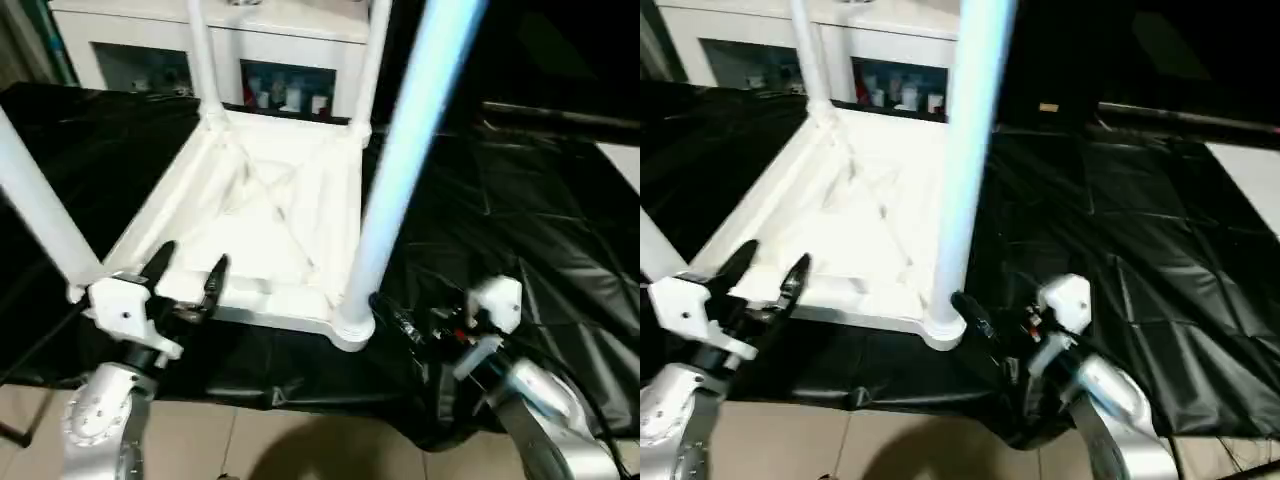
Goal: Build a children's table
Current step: Rotate leg to tighten
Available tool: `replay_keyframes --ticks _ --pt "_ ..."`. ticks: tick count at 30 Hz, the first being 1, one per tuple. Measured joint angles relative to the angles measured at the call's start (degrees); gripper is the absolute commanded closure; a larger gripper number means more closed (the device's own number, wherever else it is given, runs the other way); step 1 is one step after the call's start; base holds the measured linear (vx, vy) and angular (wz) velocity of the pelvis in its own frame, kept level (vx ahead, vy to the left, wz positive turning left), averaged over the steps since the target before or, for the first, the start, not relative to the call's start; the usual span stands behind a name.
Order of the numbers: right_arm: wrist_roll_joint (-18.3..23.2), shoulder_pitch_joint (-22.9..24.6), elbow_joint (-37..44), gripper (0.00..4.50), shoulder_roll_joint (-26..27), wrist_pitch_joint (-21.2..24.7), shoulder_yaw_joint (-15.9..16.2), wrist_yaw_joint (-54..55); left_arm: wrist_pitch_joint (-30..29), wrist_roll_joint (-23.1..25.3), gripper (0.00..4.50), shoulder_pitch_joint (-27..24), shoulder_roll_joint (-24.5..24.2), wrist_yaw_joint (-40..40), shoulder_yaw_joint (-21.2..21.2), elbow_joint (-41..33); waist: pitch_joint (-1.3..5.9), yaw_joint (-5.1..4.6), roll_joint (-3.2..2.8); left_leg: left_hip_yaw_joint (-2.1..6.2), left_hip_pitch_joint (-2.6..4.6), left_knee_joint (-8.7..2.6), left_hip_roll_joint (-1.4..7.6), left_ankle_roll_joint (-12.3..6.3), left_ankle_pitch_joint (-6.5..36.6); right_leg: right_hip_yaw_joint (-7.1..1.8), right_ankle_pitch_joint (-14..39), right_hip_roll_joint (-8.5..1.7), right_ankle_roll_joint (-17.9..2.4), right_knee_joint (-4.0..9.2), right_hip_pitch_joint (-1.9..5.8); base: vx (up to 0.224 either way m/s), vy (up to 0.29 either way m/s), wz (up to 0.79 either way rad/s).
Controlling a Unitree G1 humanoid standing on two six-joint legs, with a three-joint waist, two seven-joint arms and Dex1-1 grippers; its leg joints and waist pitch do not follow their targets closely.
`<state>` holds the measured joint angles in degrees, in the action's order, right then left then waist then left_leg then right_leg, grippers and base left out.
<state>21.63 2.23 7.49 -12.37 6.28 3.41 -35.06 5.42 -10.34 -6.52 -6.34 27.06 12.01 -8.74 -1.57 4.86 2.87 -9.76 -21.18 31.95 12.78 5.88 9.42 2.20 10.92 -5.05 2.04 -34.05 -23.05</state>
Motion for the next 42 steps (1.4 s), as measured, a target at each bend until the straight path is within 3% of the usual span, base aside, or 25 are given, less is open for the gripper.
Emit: replay_keyframes --ticks 7,9,12,14,17,22,27,36,42 --pt "-0.5 -2.2 -1.5 0.00 0.9 -0.1 1.8 -0.4 -0.5 0.2 0.05 -3.1 -0.1 -2.0 -0.6 -2.6 -0.90 -0.14 -0.76 0.03 0.01 -0.08 0.00 0.00 0.0 -0.03 0.0 0.11 0.0 -0.03 -0.07 0.000 0.000 0.00" --pt "-0.5 -2.1 -1.2 0.00 1.0 0.0 2.1 -0.4 -0.2 0.1 0.05 -3.9 0.0 -2.8 -0.2 -3.5 -1.17 -0.21 -0.51 0.03 0.02 -0.09 0.01 0.00 0.0 -0.07 0.0 0.12 0.0 -0.06 -0.08 0.000 0.000 0.00" --pt "0.0 -1.5 0.8 0.00 1.0 0.1 2.2 -0.6 0.9 -1.5 0.05 -4.4 1.2 -5.6 4.2 -3.5 -1.39 -0.12 0.12 0.06 -0.02 -0.07 0.04 0.02 0.0 -0.03 0.0 0.26 0.0 -0.01 -0.09 0.000 0.000 0.00" --pt "0.6 -1.3 1.4 0.00 0.8 0.1 2.2 -1.6 2.2 -2.6 0.05 -4.6 1.3 -7.1 6.1 -3.5 -1.33 0.04 0.23 0.06 -0.04 -0.01 0.05 0.02 0.0 -0.12 0.0 0.26 0.0 0.06 -0.04 0.000 0.000 0.00" --pt "1.4 -0.4 1.4 0.00 -0.1 0.3 2.2 -3.2 4.3 -3.5 0.05 -5.6 1.3 -9.2 8.6 -3.4 -1.54 0.18 0.98 0.04 -0.10 -0.01 0.06 0.01 0.0 -0.16 0.0 0.26 0.0 0.08 -0.08 0.000 0.000 0.00" --pt "1.4 -0.8 1.0 0.00 -1.0 0.7 2.0 -3.7 3.7 -3.5 0.05 -6.7 1.1 -11.0 10.4 -3.5 -1.72 0.27 1.56 0.06 -0.16 0.01 0.10 0.01 0.0 -0.15 0.0 0.32 0.0 0.12 -0.08 0.000 0.000 0.00" --pt "0.5 -5.7 -2.7 0.00 3.3 -0.1 1.7 -0.5 2.1 -3.7 0.05 2.4 -4.4 -11.7 11.6 0.4 -2.20 0.21 1.24 0.16 -0.11 0.00 0.12 0.03 0.0 -0.18 -0.1 0.52 -0.2 -0.08 -0.12 0.000 0.000 0.00" --pt "0.4 -6.3 -4.6 0.00 6.1 -0.5 3.2 0.5 -0.4 -5.7 0.05 9.3 -10.3 -13.0 15.8 7.1 -2.40 0.31 0.90 0.25 -0.09 0.03 0.14 0.12 -0.1 -0.22 -0.4 0.61 -0.5 -0.08 -0.08 0.000 0.000 0.00" --pt "-2.9 -8.6 -8.7 0.00 9.1 -1.9 3.9 4.5 -5.7 -7.0 0.05 14.4 -11.8 -15.3 16.3 13.0 -2.42 0.26 0.85 0.24 -0.08 0.10 0.14 0.16 -0.1 -0.21 -0.5 0.60 -0.8 -0.15 -0.09 0.000 0.000 0.00"
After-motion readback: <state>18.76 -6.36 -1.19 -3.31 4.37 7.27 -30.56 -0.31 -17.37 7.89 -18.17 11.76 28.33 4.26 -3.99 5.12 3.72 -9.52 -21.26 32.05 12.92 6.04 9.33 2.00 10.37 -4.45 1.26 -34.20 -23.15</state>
